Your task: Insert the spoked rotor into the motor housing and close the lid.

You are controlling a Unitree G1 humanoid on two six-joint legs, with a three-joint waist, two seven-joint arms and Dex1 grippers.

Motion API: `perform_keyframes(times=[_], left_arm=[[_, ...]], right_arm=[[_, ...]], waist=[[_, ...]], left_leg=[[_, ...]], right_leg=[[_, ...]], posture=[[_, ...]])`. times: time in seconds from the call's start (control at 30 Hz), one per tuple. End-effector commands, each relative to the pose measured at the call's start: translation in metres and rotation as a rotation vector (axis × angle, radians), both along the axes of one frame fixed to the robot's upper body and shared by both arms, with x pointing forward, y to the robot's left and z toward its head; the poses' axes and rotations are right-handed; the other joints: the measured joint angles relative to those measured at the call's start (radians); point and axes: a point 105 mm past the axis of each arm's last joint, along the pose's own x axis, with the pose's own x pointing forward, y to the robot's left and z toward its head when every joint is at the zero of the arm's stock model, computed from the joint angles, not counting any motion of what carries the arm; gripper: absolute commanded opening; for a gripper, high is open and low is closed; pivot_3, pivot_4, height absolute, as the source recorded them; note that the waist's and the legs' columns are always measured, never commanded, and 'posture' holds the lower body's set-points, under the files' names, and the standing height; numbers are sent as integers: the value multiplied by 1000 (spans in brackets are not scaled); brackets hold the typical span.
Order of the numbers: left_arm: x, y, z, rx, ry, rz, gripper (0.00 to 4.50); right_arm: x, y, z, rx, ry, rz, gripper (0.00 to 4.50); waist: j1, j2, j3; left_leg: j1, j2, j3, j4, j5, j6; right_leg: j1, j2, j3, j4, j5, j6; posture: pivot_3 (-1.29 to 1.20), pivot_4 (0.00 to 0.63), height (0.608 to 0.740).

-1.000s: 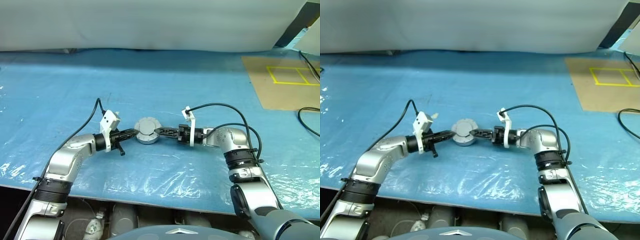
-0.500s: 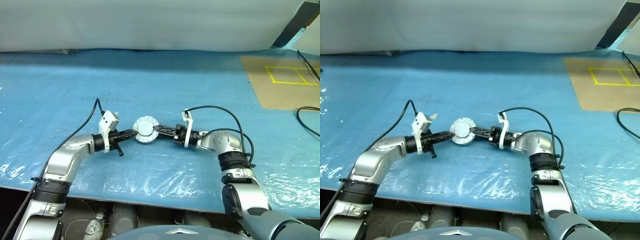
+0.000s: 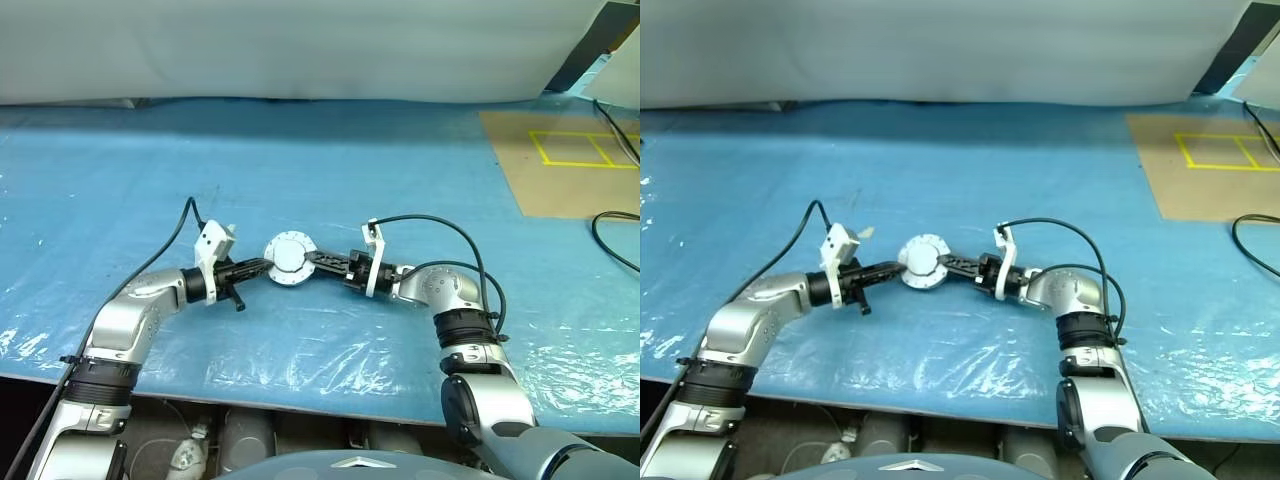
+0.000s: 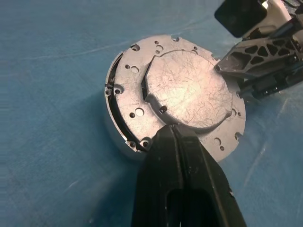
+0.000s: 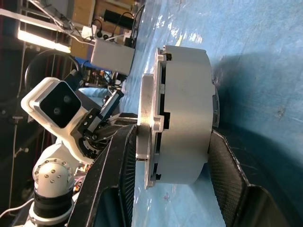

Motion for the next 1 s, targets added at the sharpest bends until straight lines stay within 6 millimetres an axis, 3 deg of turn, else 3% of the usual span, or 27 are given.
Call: perform_keyframes(times=[0.03, 0.1, 0.17, 0.3, 0.43, 0.8, 1.0], left_arm=[[-2, -8, 54, -227, -102, -30, 0], [-6, -4, 78, -352, -117, -32, 0], [-9, 1, 89, -400, -119, -29, 0], [-9, 18, 78, -349, -66, 37, 0], [-8, 24, 74, -335, -55, 76, 0], [0, 26, 75, -355, -59, 116, 0], [-1, 32, 86, -460, -33, 119, 0]], right_arm=[[-4, 19, 4, 19, 6, 50, 1806], [1, 15, 2, 8, 18, 26, 1806], [2, 14, 1, 10, 22, 20, 1806], [4, 13, -1, 6, 38, 8, 1806], [6, 12, -2, -9, 36, -10, 1112], [11, 10, -9, -34, 51, -37, 1111], [20, -2, 7, 53, 83, -88, 1111]], waist=[[0, 0, 0], [-2, 0, 0], [0, 0, 0], [-1, 0, 0], [1, -1, 0], [0, -1, 0], [2, -1, 0]], left_leg=[[-1, 0, 0, 0, 0, 0], [-4, 0, 0, 0, 0, 0], [-7, 0, 0, 1, 0, 0], [-7, 0, 1, 0, 0, -1], [-6, 0, 1, 1, 0, -1], [2, 0, 0, 1, 0, 0], [1, 0, 0, 0, 0, -1]], right_leg=[[-1, 0, 0, 0, 0, 0], [-5, 0, 0, 1, 0, 0], [-7, 1, -1, 3, 0, 0], [-8, 1, -1, 4, 0, 0], [-7, 0, -1, 3, 0, 0], [2, 0, 0, 1, 0, 0], [2, 0, 0, 0, 0, 0]], posture=[[0, 150, 740], [0, 150, 740], [0, 150, 740], [0, 150, 740], [0, 150, 740], [0, 150, 740], [0, 150, 740]])
